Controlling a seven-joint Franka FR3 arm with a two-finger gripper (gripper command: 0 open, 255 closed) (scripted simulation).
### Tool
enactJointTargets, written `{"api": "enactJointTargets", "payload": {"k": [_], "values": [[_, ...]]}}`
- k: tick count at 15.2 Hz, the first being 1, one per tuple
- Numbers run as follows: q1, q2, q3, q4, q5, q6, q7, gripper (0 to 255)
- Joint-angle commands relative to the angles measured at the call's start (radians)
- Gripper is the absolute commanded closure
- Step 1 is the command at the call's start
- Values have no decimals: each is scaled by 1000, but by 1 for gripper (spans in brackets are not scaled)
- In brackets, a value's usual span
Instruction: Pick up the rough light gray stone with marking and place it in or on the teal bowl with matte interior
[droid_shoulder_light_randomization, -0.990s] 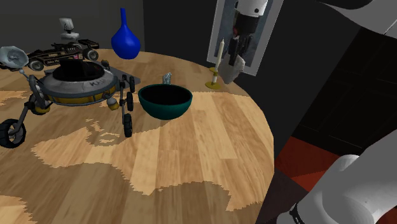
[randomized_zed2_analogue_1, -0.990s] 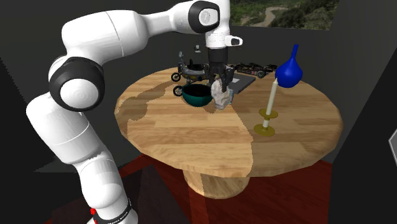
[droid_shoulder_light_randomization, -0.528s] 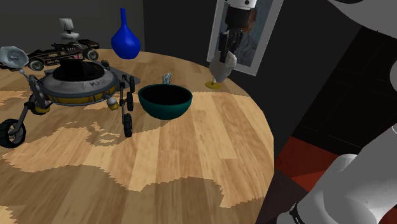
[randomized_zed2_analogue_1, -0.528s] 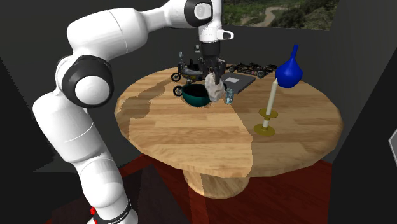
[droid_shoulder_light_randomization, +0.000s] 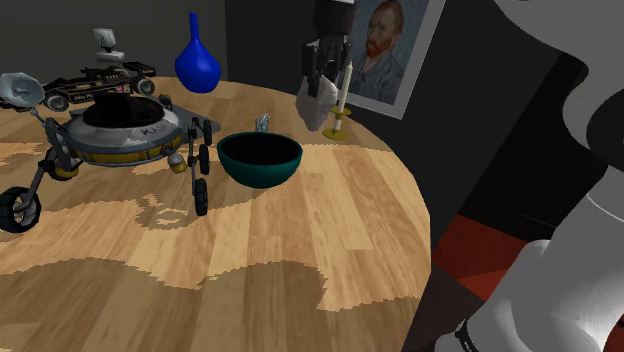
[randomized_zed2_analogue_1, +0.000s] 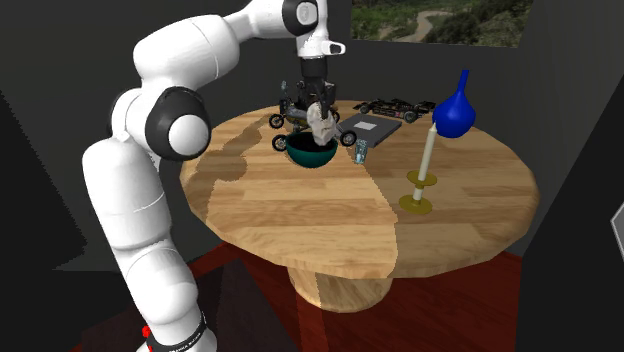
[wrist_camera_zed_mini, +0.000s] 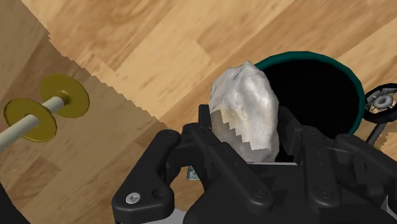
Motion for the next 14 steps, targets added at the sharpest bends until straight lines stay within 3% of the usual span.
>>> {"api": "enactJointTargets", "payload": {"k": [1, 6, 7, 14], "values": [[28, 46, 24, 60, -11, -17, 50, 255], [118, 212, 75, 299, -58, -102, 163, 255], [160, 292, 89, 423, -84, -150, 198, 255], [130, 184, 84, 157, -51, 9, 201, 255]]}}
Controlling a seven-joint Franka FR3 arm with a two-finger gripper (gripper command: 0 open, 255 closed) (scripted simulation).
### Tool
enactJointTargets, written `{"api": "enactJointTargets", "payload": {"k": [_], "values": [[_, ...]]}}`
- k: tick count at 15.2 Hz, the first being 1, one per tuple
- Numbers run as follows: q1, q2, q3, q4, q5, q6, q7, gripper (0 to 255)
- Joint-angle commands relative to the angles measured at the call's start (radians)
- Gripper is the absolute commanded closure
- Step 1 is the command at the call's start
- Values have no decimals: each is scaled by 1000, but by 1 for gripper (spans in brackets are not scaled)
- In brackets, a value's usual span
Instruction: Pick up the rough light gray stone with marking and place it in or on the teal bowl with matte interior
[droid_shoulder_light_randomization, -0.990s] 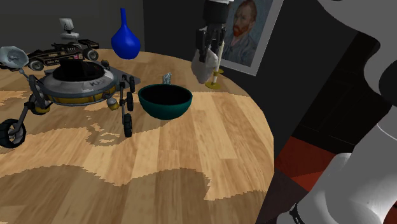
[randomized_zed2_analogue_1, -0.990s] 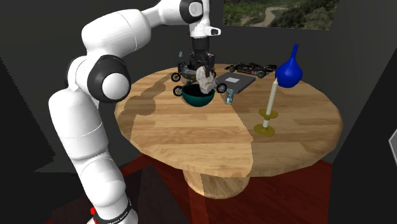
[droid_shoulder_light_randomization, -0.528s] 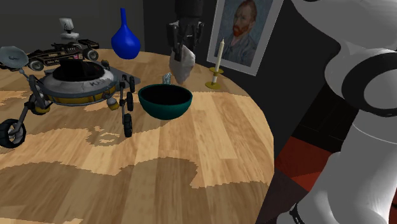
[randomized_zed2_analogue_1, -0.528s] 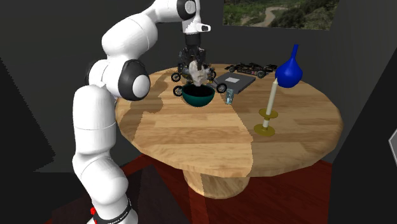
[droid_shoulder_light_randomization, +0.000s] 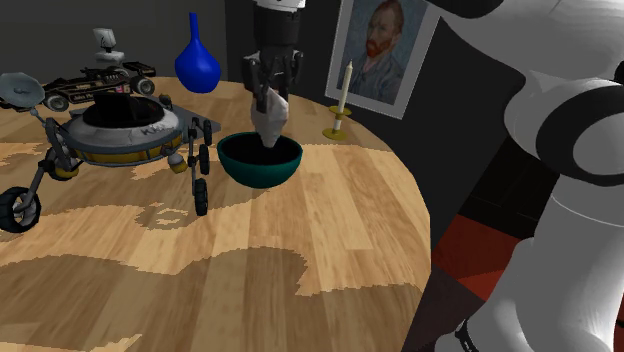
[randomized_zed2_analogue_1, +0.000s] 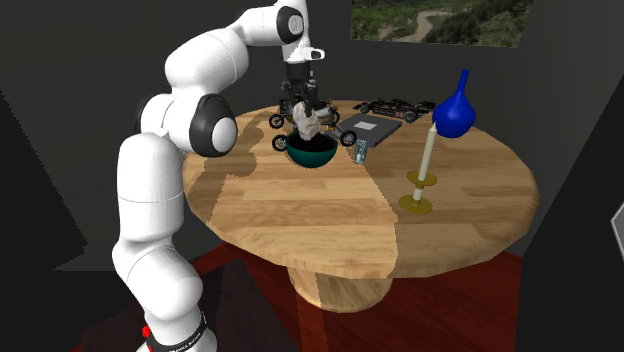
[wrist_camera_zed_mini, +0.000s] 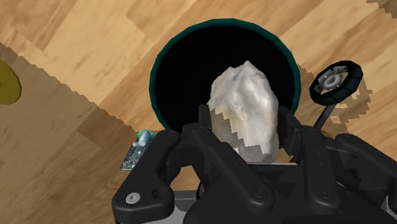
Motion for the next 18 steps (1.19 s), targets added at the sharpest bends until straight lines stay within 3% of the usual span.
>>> {"api": "enactJointTargets", "payload": {"k": [1, 9, 17, 18], "values": [[-7, -25, -1, -64, 7, 42, 0, 255], [-21, -86, -5, -261, 23, 179, 2, 255], [-21, -86, -5, -261, 23, 179, 2, 255], [-21, -85, -4, -258, 22, 177, 3, 0]]}}
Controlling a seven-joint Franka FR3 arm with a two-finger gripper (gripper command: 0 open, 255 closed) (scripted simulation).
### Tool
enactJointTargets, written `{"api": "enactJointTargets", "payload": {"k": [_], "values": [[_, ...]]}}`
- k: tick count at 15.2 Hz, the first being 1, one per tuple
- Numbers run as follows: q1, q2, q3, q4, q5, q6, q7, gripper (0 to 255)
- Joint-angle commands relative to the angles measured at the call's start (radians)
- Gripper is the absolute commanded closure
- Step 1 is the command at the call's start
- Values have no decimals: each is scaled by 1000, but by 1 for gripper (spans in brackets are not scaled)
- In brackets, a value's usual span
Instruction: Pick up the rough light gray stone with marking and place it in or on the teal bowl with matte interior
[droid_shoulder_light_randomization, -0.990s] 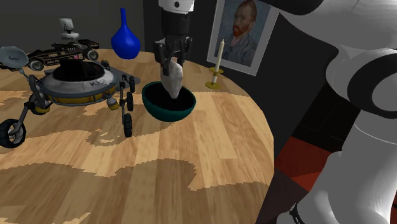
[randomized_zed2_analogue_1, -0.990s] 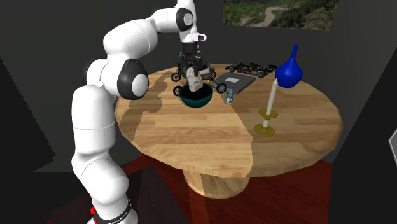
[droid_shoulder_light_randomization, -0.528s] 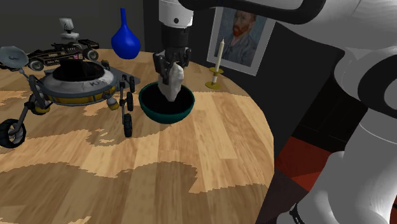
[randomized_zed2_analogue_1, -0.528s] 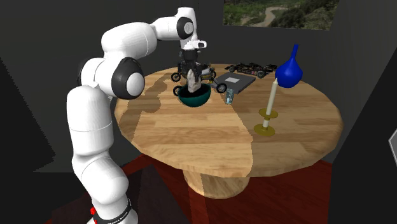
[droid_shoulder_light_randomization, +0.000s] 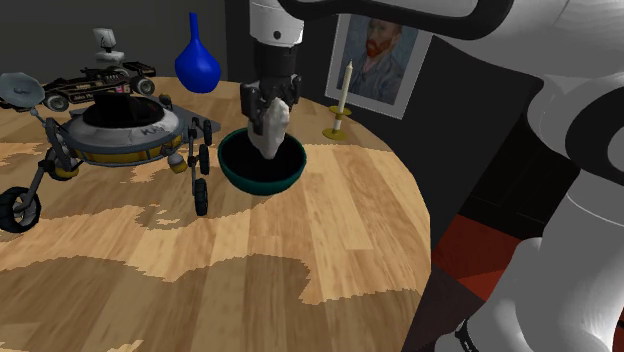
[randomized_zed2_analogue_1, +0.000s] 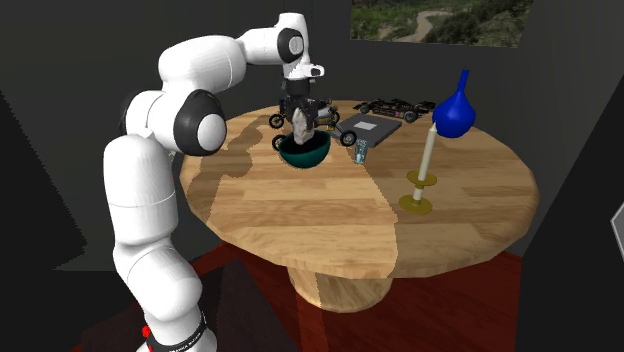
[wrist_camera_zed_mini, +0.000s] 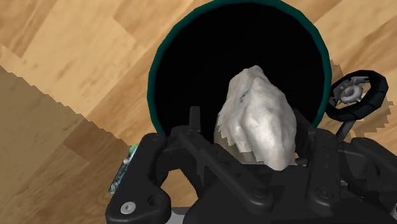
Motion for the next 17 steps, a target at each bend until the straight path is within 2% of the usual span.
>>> {"api": "enactJointTargets", "payload": {"k": [1, 5, 9, 17], "values": [[0, 4, 0, -1, 0, -2, 0, 0], [0, 2, 0, -5, 1, 1, 0, 0], [20, 72, 7, 224, -19, -162, 3, 0], [20, 72, 7, 225, -19, -162, 3, 0]]}}
